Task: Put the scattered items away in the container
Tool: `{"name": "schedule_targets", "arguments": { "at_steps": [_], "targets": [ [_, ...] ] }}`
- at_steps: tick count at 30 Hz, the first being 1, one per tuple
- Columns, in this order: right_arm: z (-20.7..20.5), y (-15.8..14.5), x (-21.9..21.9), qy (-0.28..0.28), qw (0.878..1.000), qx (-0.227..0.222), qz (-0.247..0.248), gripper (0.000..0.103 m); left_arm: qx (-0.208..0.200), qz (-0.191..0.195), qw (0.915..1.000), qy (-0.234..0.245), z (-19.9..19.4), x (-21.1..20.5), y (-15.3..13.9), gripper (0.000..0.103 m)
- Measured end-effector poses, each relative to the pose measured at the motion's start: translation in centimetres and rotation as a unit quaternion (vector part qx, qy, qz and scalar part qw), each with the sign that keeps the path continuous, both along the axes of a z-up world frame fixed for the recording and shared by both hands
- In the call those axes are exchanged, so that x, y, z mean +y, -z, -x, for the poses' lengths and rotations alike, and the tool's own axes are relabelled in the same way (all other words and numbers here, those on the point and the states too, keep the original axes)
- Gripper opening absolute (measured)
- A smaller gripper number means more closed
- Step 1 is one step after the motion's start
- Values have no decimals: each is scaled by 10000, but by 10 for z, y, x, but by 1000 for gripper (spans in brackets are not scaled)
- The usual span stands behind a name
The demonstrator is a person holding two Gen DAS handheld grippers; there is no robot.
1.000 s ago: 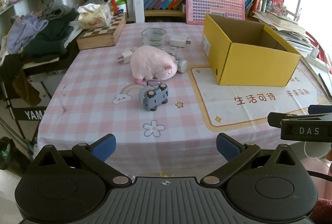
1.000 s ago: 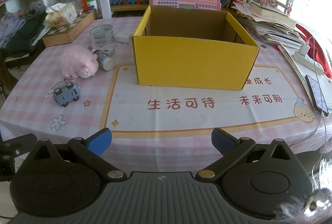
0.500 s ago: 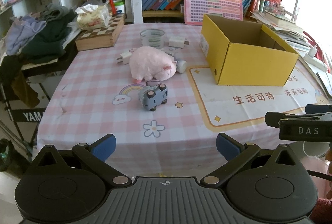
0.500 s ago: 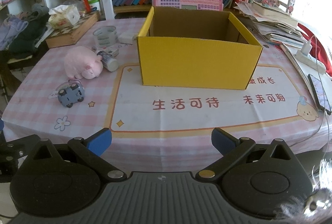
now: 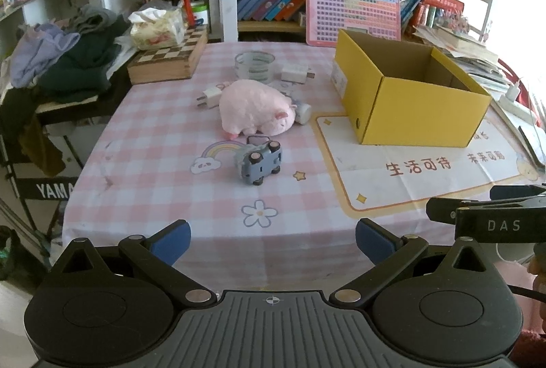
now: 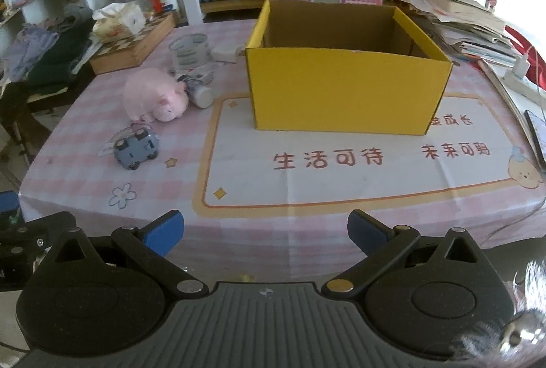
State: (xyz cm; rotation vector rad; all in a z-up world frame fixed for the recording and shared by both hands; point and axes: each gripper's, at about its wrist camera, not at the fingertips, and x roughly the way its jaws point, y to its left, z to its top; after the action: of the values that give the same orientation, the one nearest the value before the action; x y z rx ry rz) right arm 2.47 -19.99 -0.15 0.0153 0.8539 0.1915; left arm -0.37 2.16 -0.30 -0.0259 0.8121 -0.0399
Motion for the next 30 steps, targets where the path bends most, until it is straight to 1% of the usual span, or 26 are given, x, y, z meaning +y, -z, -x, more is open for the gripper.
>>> {"name": "schedule_targets", "arguments": {
  "at_steps": [3,10,14,19,30],
  "targets": [
    [0,0,3,12,10000,14,3,101,-4,0,10000,-1,0,1,0,103],
    [1,-1,11,85,9998,-2,169,102,-38,-20,10000,4,2,6,2,103],
    [2,-2,13,79,9998,-26,178,102,-82,-30,10000,44,4,9,1,103],
    [4,-4,18,2,9998,-89,158,101,-173,-53,9998,50,7,14,-1,103],
    [1,-6,30,-211,9995,-166,161,101,-216,-98,9997,81,6,16,1,103]
  ]
}}
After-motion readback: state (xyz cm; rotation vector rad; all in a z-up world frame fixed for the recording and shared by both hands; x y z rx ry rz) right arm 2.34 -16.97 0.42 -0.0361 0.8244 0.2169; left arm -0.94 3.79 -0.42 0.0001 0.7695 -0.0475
